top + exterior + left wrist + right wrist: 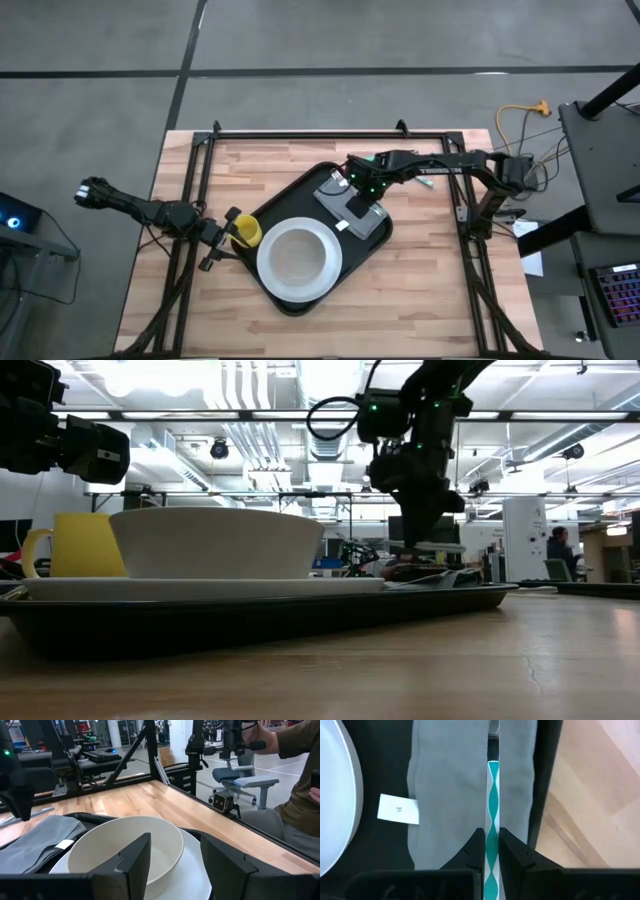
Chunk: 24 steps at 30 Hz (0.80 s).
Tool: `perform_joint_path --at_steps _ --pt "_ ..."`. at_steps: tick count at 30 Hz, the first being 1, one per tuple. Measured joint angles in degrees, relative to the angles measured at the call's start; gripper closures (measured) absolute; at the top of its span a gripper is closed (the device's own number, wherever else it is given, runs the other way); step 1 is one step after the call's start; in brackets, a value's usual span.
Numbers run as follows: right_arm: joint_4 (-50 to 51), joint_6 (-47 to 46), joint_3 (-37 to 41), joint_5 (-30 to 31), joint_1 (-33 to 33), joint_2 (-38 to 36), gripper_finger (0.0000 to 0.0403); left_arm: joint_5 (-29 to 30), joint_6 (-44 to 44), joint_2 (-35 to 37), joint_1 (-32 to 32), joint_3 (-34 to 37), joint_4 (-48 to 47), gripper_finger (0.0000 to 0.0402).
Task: Set up tray
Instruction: Put the blue patterned fork on top of the gray napkin on the black tray
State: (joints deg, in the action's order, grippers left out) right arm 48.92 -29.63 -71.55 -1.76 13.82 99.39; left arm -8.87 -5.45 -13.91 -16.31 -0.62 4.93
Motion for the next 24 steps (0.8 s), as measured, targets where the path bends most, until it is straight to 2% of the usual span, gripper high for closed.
perform_joint_path --at_steps 24 --pt "-4.3 -3.2 -0.5 -1.3 -3.3 8.3 0.0383 0.0 0.0 -0.3 0.0 0.0 0.0 0.0242"
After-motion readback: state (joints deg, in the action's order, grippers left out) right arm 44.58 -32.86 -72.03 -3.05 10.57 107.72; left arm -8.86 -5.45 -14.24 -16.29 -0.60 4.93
